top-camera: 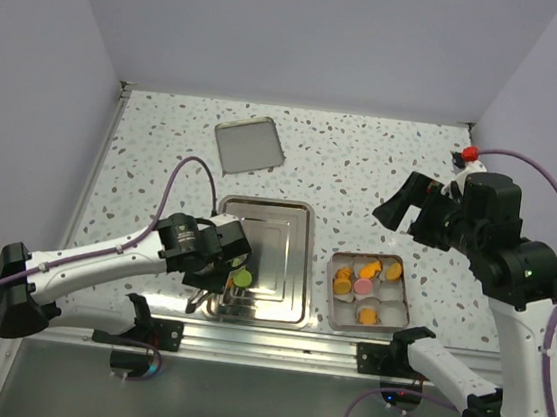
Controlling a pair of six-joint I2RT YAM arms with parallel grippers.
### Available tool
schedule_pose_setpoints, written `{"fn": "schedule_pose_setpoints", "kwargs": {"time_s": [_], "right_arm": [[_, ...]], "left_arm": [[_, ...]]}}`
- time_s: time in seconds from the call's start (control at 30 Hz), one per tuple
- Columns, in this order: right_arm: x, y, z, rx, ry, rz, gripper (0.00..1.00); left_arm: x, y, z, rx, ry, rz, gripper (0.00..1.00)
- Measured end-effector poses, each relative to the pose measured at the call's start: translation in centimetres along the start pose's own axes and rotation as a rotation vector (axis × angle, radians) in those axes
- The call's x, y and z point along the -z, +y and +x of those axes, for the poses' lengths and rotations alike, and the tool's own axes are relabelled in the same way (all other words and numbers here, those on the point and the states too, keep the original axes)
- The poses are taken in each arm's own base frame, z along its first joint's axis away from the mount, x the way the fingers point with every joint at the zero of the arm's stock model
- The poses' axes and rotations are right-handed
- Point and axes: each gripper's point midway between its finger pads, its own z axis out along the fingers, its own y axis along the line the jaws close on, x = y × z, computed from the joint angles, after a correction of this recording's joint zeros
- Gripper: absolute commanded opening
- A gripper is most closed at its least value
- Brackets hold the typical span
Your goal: Pack the cookies
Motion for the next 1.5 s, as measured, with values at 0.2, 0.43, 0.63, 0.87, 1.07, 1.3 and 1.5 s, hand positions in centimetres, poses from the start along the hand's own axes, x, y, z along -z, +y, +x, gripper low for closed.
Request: {"fn": "schedule_pose_setpoints", "kwargs": {"time_s": [0.2,0.43,0.63,0.87,1.07,1.3,1.5], "right_arm": [[0.0,0.0,0.0,-0.001,0.001,0.001,0.99],[0.0,-0.1,0.0,0.003,-0.002,0.007,0.99],[0.5,-0.4,-0.6,0.005,-0.039,0.026,0.99],[2.7,-0.1,-2.7,0.007,-0.141,0.035,0.99],[5.8,-0.1,-4.9,-0.001,-0.279,0.043,0.99],[8.1,-0.4,-5.8,-0.008,-0.369,0.048,0.99],[8.0,-0.6,-5.8,-0.005,-0.369,0.058,0.99]], "left_arm": [[0.0,-0.1,0.1,0.001,0.004,0.003,0.42],[2.1,-2.0,-2.5,-0.019,-0.039,0.026,0.38],[4.5,-5.5,-5.9,-0.066,-0.107,0.110,0.36],[6.6,-11.2,-9.0,-0.165,-0.174,0.223,0.36],[6.4,-18.6,-9.2,-0.308,-0.184,0.316,0.36],[5.1,-25.4,-7.3,-0.423,-0.151,0.417,0.35],[4.6,-28.6,-7.3,-0.455,-0.138,0.474,0.35]]}}
